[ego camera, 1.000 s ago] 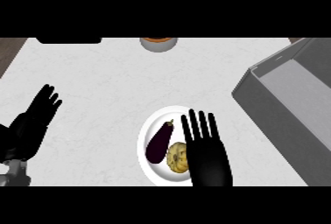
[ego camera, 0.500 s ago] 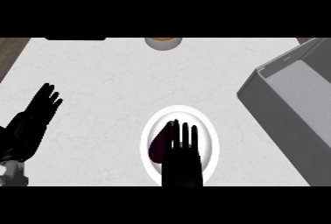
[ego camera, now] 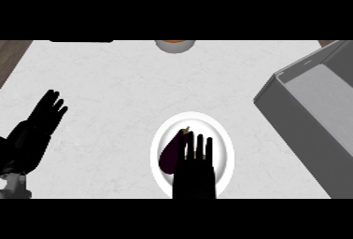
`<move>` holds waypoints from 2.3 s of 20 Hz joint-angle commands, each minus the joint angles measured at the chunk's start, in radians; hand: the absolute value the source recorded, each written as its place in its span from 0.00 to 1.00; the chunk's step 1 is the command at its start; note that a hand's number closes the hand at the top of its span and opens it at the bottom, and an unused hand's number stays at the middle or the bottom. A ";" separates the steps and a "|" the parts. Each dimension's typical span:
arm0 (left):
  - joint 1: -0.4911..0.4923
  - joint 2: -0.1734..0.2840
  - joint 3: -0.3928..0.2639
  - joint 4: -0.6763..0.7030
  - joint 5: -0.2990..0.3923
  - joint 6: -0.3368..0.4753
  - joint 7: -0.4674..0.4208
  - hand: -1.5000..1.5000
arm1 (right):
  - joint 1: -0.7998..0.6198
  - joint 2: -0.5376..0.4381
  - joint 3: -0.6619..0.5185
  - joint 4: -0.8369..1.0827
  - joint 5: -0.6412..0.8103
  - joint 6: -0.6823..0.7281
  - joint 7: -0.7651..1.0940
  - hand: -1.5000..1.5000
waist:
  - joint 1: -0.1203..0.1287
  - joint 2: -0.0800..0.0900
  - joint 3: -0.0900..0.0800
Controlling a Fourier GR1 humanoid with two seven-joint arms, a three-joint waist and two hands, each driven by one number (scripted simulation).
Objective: Pick the squash from the plate and place it in the cardboard box
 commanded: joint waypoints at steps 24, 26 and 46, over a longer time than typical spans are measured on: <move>0.001 -0.010 0.032 -0.003 -0.010 -0.031 0.017 0.50 | -0.106 0.032 0.009 0.185 -0.082 0.062 0.259 0.00 | 0.000 0.004 0.001; 0.003 -0.025 0.014 -0.032 -0.027 -0.012 0.022 0.50 | -0.140 0.032 -0.002 0.206 -0.098 0.063 0.275 0.00 | 0.010 0.003 0.002; -0.020 -0.034 0.050 0.010 -0.033 -0.039 0.016 0.50 | -0.063 0.032 0.028 0.268 -0.101 0.037 0.299 0.00 | -0.003 0.003 0.001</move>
